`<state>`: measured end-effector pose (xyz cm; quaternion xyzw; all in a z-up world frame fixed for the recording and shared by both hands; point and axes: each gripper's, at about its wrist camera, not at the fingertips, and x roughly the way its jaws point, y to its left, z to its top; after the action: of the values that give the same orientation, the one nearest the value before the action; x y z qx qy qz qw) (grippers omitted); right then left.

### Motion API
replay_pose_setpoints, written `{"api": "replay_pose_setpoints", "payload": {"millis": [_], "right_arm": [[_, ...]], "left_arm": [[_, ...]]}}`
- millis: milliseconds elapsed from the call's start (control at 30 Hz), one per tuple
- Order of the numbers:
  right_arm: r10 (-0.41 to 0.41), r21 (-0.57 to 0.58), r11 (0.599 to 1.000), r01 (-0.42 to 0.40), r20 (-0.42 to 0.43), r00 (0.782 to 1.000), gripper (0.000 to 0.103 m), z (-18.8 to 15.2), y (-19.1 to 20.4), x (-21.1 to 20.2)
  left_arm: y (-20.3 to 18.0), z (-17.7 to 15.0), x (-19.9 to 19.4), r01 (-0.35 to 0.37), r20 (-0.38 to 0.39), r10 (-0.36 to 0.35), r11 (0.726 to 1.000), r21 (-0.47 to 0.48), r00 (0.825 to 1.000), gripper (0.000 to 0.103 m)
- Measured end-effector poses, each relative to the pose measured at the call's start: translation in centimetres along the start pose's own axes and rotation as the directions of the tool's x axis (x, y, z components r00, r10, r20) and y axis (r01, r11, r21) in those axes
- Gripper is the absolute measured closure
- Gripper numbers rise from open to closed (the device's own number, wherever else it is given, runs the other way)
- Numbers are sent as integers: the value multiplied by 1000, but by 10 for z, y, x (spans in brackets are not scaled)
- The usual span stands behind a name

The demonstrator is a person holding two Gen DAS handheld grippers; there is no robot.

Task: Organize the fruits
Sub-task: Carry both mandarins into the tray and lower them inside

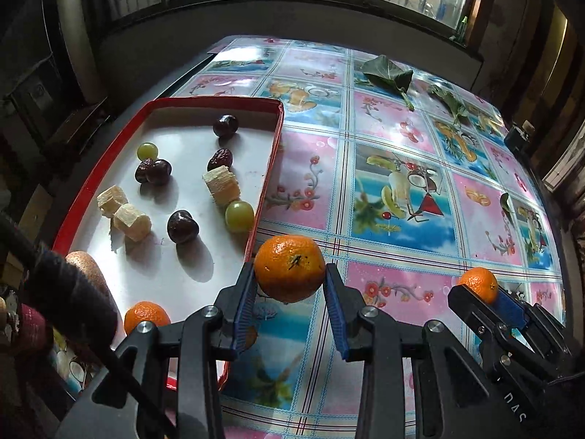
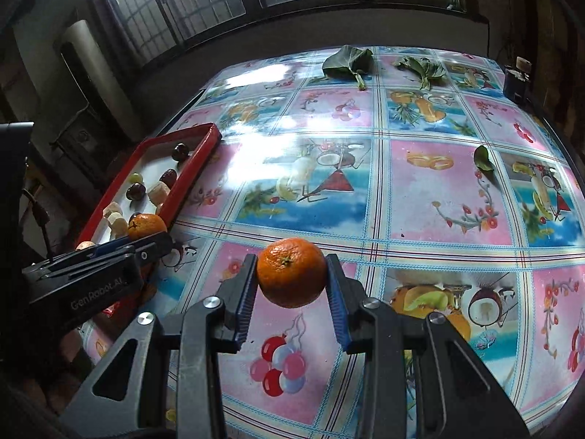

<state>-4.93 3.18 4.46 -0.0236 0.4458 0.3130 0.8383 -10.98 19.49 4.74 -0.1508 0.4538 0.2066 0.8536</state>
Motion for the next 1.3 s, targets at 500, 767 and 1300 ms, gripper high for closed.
{"api": "replay_pose_setpoints", "payload": {"millis": [500,767,1300], "right_arm": [[-81,-113,990,80,-11,997,65,4,42,15],[-144,-174,974,146,24,989,65,15,64,22],[-170,-231,958,172,27,985,65,22,92,35]], "left_arm": [[39,-1,-13,13,17,-12,998,-62,1000,67],[63,-6,-21,-8,29,11,995,-96,1000,67],[102,-4,-19,-40,25,45,986,-162,999,67]]}}
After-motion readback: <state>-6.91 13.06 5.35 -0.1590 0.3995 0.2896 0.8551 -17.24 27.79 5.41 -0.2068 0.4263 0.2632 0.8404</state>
